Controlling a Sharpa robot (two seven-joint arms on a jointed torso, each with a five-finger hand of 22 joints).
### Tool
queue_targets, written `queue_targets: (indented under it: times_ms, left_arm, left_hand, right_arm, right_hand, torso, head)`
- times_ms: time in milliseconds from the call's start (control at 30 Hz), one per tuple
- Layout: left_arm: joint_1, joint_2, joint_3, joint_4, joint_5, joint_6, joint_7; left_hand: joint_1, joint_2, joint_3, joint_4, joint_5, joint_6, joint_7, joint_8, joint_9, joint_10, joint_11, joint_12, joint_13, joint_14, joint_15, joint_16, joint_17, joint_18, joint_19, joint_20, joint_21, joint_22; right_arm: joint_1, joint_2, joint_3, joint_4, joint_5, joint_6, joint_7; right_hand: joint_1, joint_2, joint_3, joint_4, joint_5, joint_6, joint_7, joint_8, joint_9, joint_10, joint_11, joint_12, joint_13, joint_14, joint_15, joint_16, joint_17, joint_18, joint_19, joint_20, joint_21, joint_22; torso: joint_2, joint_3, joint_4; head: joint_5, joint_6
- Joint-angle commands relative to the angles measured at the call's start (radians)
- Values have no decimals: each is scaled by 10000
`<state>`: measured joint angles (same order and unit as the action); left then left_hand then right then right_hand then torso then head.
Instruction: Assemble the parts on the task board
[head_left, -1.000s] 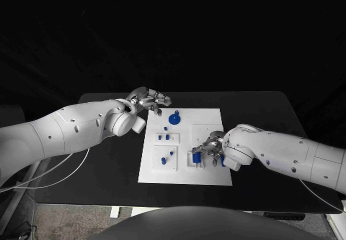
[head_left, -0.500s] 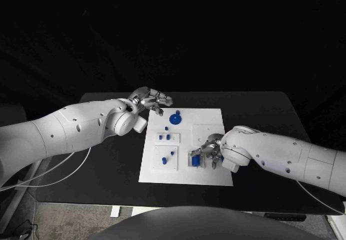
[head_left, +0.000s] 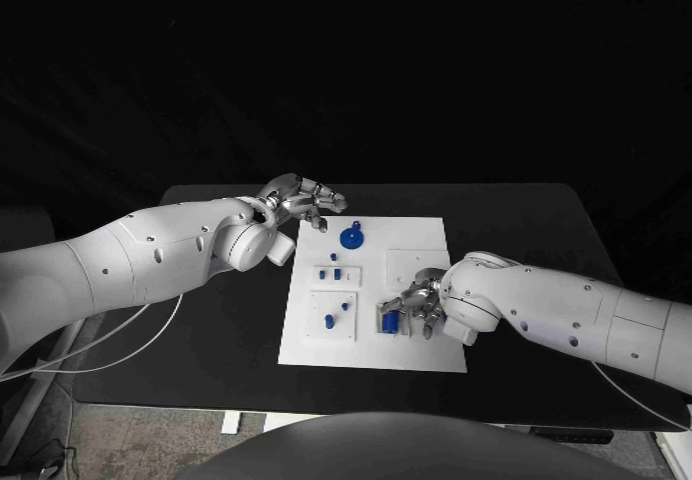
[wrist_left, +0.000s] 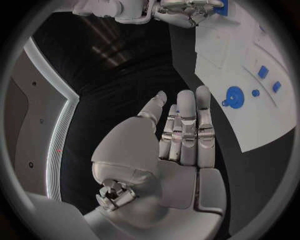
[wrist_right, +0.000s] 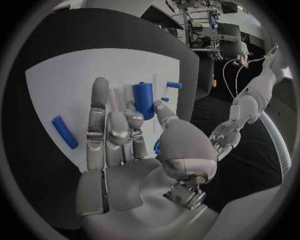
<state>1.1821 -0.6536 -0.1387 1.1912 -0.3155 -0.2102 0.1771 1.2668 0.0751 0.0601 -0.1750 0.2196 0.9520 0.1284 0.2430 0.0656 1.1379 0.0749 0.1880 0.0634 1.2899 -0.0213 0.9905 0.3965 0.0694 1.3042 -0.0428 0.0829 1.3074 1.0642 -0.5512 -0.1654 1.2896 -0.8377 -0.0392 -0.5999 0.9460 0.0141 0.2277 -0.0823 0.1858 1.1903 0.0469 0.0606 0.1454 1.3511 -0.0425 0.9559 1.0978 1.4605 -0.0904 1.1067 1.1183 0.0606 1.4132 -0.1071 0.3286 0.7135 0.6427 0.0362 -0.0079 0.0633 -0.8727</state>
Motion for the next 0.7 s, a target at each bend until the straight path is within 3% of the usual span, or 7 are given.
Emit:
queue_targets:
  times_ms: [33,200,233,467,533,700]
  left_arm:
    - [10,13,7,25,58,137,38]
    - [10,12,7,19,58,138,35]
    - [10,12,7,20,58,139,34]
    - [11,10,7,20,58,149,22]
    - [11,7,7,18,58,151,19]
    - [11,9,7,18,58,166,13]
  left_hand:
    - [-79,7,0,45,-53,-68,-14,-23,14,-81,3,63,0,-12,56,-38,14,118,13,46,-36,98]
    - [-79,7,0,45,-53,-68,-14,-23,14,-81,3,63,0,-12,56,-38,14,118,13,46,-36,98]
    - [-79,7,0,45,-53,-68,-14,-23,14,-81,3,63,0,-12,56,-38,14,118,13,46,-36,98]
    - [-72,-5,-4,65,-56,-69,-14,-21,15,-87,5,64,0,-14,57,-36,14,118,9,48,-36,98]
    - [-72,-5,-4,65,-56,-69,-14,-21,15,-87,5,64,0,-14,57,-36,14,118,9,48,-36,98]
    - [-72,-5,-4,65,-56,-69,-14,-21,15,-87,5,64,0,-14,57,-36,14,118,9,48,-36,98]
  right_arm:
    - [-41,22,-20,7,-66,182,-29]
    - [-44,28,-21,-1,-80,248,-33]
    - [-44,31,-21,-4,-88,280,-40]
    - [-45,33,-24,-27,-247,332,-89]
    - [-45,31,-25,-25,-271,321,-89]
    - [-45,21,-26,-8,-335,180,-50]
  right_hand:
    - [-133,13,-140,61,-365,-46,23,31,0,-73,22,-74,-32,-22,-41,-57,-25,-78,-46,-30,-11,-16]
    - [-164,-299,-275,457,-1164,-176,65,35,27,-129,58,-155,-93,-27,-14,-120,-60,-63,-53,-3,-42,-54]
    - [-81,-552,-106,817,-1242,-230,81,32,62,-135,67,-156,-106,-39,4,-148,-67,-52,-50,9,-50,-71]
    - [111,-1214,123,1467,-1362,-595,186,44,6,-308,119,-454,-338,-66,34,-337,-177,-63,-83,29,-132,-155]
    - [208,-1319,135,1706,-1360,-620,190,32,-19,-320,133,-467,-361,-58,27,-355,-151,-72,-56,22,-161,-197]
    - [269,-1189,150,1628,-1363,-578,180,40,-13,-313,127,-466,-368,-53,25,-356,-142,-71,-47,20,-163,-203]
  torso:
    - [5,-2,-2]
    - [1,-2,-12]
    - [3,-2,-12]
    - [-1,7,-8]
    - [-4,6,-11]
    - [-3,8,-11]
  head:
    - [-1,1]
    - [20,1]
    - [25,1]
    - [35,1]
    - [39,1]
    - [43,1]
